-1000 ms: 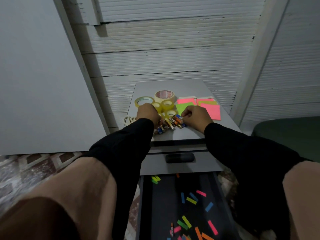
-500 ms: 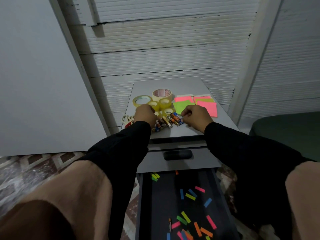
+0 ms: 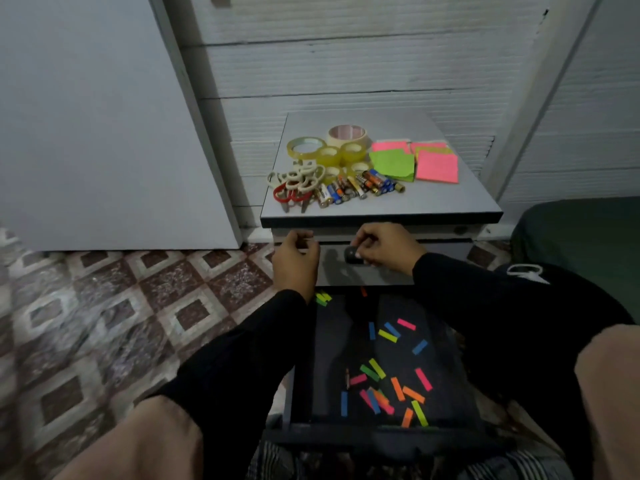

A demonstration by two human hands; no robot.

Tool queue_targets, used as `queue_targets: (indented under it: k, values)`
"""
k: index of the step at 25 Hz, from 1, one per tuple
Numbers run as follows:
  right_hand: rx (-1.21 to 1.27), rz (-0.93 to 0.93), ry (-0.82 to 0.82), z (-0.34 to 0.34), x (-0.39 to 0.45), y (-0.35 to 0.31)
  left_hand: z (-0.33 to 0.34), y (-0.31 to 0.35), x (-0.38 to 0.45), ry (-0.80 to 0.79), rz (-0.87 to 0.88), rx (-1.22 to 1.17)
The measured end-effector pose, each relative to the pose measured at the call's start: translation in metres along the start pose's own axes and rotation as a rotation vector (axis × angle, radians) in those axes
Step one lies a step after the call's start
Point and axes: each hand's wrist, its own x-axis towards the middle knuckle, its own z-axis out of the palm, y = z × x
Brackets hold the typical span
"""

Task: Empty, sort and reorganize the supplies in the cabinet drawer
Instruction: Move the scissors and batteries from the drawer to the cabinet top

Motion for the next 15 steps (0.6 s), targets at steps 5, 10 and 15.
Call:
queue_targets:
  k: [5,10,15]
  values:
    - [-0.024,0.077,-0.136,0.054,-0.017,0.044,0.001,-0.067,-0.025,-0.057,-0.228,-0.049]
    - [-0.128,0.093,-0.271,0.099,-0.028,0.081,0.003,-0.108,-0.040,-0.113,-0.344,-0.058]
    - [-0.300,0.064,-0.407,0.143,-0.039,0.117,0.009,-0.126,-0.044,-0.146,-0.389,-0.030]
